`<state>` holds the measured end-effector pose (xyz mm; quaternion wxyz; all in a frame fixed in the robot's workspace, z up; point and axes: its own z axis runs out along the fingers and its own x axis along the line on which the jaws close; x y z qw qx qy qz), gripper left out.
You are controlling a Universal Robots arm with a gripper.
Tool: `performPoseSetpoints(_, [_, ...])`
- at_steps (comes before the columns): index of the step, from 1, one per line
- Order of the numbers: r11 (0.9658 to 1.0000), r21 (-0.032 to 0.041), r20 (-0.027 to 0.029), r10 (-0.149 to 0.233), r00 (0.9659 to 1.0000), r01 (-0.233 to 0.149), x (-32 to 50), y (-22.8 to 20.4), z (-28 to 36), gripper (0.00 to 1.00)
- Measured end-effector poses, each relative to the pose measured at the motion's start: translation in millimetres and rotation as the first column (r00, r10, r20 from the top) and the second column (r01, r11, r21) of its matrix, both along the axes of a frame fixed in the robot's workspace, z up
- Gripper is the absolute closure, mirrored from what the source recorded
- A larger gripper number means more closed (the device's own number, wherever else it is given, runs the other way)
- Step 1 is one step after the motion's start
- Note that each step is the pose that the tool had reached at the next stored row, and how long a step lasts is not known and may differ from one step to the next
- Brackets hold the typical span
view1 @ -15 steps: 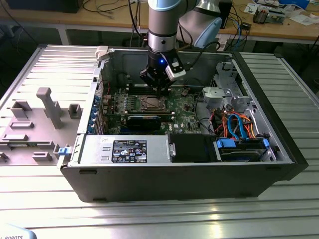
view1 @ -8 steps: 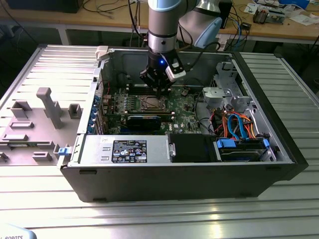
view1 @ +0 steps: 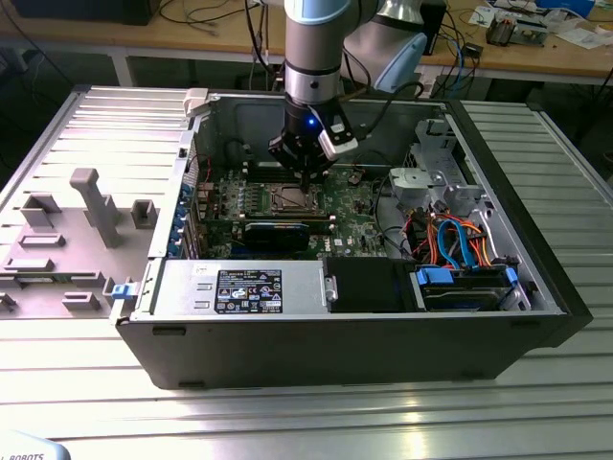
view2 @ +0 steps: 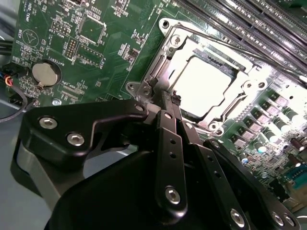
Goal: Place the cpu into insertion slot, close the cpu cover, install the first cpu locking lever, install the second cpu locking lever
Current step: 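Install the second cpu locking lever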
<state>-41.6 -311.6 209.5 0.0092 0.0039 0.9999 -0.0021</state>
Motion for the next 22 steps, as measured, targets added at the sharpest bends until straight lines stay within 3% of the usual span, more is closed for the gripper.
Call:
performPoseSetpoints(12, [1.0000, -0.0011, -0.0001, 0.000, 1.0000, 0.000, 0.1, -0.9, 9.5, 0.89])
performPoseSetpoints(13, [1.0000, -0.0010, -0.0001, 0.000, 1.0000, 0.000, 0.0, -3.2, 9.5, 0.89])
performPoseSetpoints(15, [1.0000, -0.0012, -0.0001, 0.000, 1.0000, 0.000, 0.0, -14.2, 9.5, 0.89])
performPoseSetpoints(22, [1.0000, -0.0012, 0.0000, 0.000, 1.0000, 0.000, 0.0, -19.3, 9.5, 0.89])
